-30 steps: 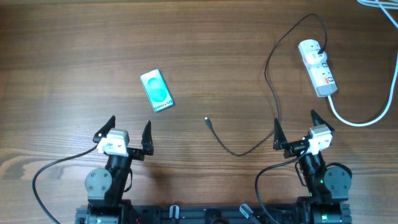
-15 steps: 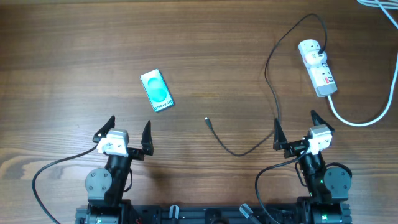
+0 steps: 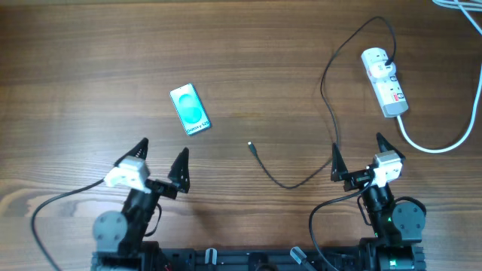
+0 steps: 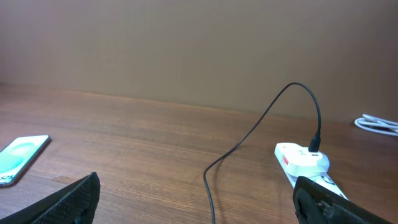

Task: Plug charger to phone and switch on socket
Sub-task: 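Reach left gripper to the teal Galaxy S25 phone and grasp it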

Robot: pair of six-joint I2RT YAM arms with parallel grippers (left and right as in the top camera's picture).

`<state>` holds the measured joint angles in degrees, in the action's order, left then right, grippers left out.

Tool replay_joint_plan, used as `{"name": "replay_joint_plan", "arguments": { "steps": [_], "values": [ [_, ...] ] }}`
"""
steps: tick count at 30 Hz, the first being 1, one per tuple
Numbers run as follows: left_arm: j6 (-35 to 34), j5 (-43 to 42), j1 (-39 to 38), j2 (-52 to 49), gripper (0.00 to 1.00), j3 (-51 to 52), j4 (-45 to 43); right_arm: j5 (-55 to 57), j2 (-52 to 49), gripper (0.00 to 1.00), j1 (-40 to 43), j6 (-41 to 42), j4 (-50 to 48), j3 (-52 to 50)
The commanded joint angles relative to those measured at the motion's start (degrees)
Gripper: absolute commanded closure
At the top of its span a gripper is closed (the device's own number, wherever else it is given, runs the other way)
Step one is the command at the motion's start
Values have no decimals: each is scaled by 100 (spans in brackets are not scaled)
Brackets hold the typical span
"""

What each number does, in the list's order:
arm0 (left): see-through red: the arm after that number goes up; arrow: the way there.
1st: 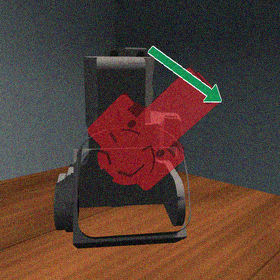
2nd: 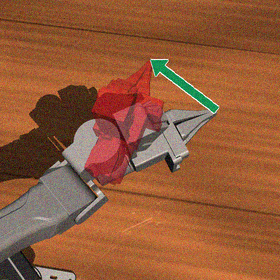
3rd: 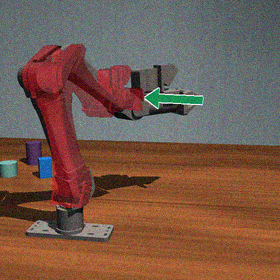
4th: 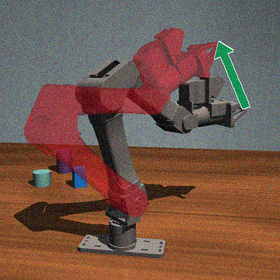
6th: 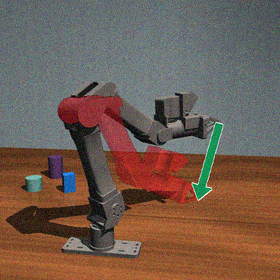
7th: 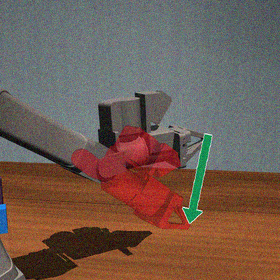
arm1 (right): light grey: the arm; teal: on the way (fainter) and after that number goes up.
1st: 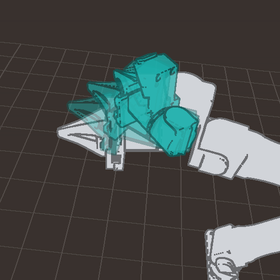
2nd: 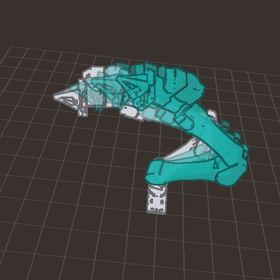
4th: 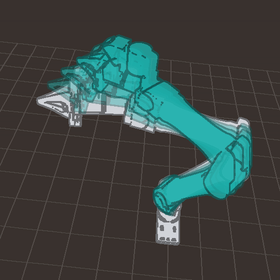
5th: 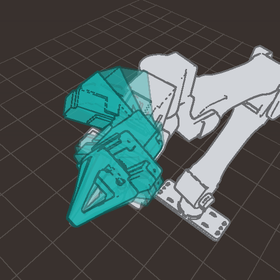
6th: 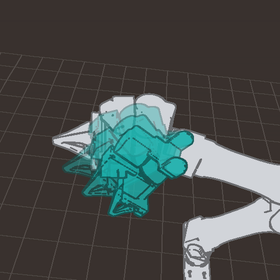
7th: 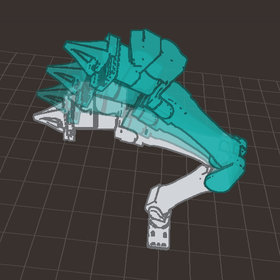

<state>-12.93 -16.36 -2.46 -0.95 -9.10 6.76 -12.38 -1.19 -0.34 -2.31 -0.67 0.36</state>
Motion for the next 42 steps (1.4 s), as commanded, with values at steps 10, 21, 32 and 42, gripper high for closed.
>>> {"name": "replay_joint_plan", "arguments": {
  "steps": [10, 21, 32, 42],
  "values": [
    [-533, -957, 0, -4710, 0, -6548, 4968, 68, -15, 0, 20, -52, -15, -7],
    [-1198, -1910, -4, -8874, 0, -7984, 6548, 68, -15, 0, 20, -55, -15, -7],
    [-1526, -1189, -57, -10872, 96, -7982, 6179, 66, -15, 0, 20, -55, -15, -7],
    [-2553, 1508, -782, -11302, 78, -7971, 5853, 68, -15, 0, 20, -52, -15, -7]
  ]
}}
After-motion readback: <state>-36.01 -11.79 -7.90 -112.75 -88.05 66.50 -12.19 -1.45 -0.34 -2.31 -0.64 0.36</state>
